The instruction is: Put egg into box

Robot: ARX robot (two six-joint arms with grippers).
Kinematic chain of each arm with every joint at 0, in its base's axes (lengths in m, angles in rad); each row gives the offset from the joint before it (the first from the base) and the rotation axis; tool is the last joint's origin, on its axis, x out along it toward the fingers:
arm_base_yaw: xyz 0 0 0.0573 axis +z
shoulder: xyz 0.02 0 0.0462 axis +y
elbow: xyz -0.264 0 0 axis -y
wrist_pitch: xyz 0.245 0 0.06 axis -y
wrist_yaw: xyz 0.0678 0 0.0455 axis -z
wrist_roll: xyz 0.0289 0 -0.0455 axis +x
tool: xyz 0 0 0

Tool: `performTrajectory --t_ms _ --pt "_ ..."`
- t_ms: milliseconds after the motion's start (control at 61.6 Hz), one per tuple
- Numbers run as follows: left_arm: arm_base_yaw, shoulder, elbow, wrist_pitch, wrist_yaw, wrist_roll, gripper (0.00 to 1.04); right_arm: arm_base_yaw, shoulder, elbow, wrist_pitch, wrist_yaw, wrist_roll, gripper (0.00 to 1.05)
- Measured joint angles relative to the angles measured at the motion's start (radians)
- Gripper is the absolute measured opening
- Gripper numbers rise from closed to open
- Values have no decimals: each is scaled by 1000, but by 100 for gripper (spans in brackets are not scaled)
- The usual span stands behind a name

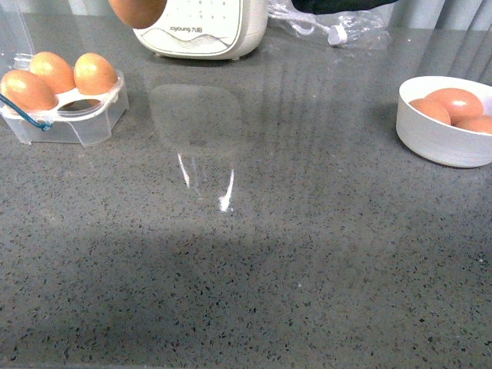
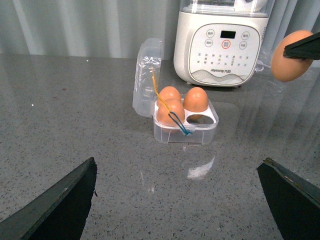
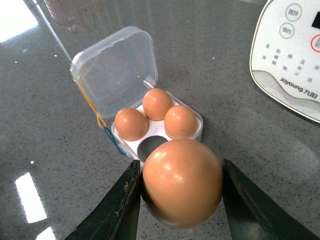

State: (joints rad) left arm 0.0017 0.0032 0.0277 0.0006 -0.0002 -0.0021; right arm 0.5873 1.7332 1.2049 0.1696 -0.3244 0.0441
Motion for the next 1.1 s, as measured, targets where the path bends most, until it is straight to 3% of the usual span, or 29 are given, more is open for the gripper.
performTrajectory --t_ms 260,536,1105 --pt "0 0 0 0 0 0 98 -3 104 89 -3 -69 -40 39" --pt "0 0 0 0 0 0 98 56 197 194 -5 -101 -55 39" --pt "0 0 0 0 0 0 98 87 310 294 -94 -51 -199 39"
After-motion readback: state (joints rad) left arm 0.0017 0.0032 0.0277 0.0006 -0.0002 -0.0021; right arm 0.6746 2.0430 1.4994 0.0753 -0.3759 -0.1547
